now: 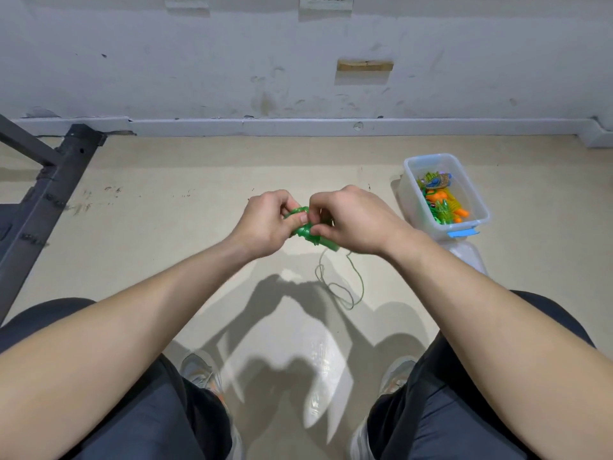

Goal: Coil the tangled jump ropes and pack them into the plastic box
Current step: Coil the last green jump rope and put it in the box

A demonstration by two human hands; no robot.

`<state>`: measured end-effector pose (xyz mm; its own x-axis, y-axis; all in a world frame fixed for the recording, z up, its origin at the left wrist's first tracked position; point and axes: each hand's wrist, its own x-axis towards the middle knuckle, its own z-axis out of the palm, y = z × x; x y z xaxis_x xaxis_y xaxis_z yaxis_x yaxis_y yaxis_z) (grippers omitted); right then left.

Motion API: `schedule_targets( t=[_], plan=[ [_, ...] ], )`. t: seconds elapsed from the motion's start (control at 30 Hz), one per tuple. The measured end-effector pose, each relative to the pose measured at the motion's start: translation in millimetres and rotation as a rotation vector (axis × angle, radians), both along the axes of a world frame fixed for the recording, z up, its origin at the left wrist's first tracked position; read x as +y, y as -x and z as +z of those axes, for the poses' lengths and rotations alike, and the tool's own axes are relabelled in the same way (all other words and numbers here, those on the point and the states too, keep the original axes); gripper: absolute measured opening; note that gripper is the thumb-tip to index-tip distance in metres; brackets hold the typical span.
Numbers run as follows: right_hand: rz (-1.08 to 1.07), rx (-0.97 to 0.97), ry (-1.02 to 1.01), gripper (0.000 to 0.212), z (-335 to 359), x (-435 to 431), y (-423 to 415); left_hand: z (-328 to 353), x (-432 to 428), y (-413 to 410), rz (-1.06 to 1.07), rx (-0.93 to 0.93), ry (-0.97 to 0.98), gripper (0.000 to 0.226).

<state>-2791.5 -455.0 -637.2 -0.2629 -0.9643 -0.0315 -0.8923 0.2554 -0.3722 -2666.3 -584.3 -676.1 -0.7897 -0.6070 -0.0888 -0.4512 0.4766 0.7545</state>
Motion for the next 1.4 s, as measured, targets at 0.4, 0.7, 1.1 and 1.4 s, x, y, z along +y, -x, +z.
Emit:
schedule_targets(
  t=[0.4, 0.7, 1.1, 1.4],
  plan=[
    [-0.245, -1.112, 0.181, 0.036, -22.4, 5.0, 16.4, 27.6, -13.1, -9.2, -0.215, 0.18, -0.681, 0.014],
    [-0.385, -0.864, 0.086, 0.038, -39.5, -2.0, -24.4, 13.6, -27.2, -4.2, 0.309, 0.413, -0.615, 0.017],
    [-0.202, -0.046, 0.117, 0.014, 0.6, 1.9, 0.9, 4.7, -18.8, -4.4, 0.224, 0.096, -0.065, 0.021],
    [-0.258, -0.964, 0.31, 0.019, -19.3, 6.1, 31.6, 24.6, -17.1, -4.9, -0.126, 0.183, -0.604, 0.018]
  ],
)
